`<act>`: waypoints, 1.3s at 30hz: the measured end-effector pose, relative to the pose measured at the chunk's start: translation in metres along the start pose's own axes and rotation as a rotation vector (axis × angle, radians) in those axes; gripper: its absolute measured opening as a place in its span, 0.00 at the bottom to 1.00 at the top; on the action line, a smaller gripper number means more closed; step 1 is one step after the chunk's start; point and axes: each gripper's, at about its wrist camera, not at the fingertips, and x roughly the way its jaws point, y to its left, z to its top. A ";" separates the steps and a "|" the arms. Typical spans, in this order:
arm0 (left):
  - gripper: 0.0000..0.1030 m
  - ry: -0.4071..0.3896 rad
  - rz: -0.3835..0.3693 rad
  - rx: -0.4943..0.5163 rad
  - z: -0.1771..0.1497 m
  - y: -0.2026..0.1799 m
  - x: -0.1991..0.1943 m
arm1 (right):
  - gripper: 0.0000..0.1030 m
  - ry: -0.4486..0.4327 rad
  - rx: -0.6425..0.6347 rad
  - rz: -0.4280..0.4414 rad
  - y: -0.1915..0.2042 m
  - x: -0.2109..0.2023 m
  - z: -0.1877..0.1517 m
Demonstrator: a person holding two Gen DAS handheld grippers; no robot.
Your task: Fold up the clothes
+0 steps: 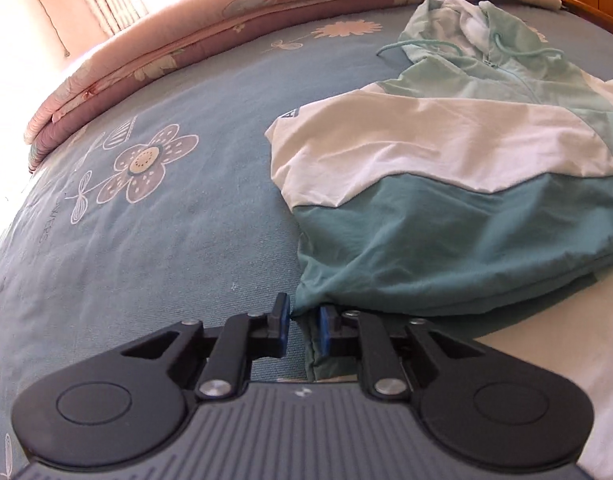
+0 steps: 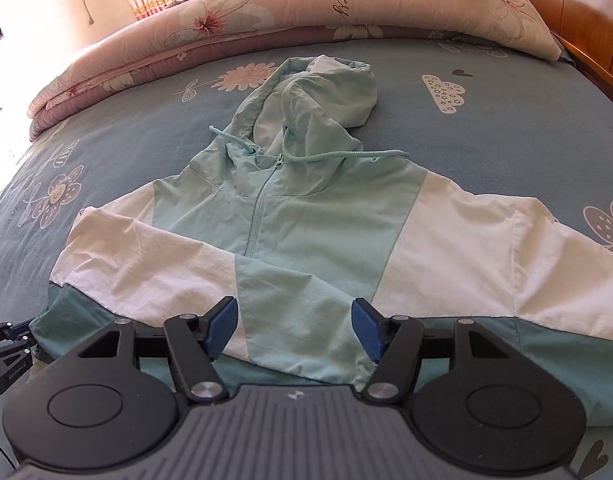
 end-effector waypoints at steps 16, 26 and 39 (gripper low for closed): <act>0.39 -0.102 0.036 0.202 -0.008 -0.005 -0.006 | 0.66 0.102 0.034 0.262 0.013 0.025 0.038; 0.10 -0.147 0.022 0.252 -0.019 -0.017 -0.008 | 0.66 0.216 -0.302 0.589 0.163 0.130 0.154; 0.06 -0.206 0.089 0.075 -0.025 -0.008 -0.026 | 0.07 0.718 -0.200 0.695 0.249 0.271 0.162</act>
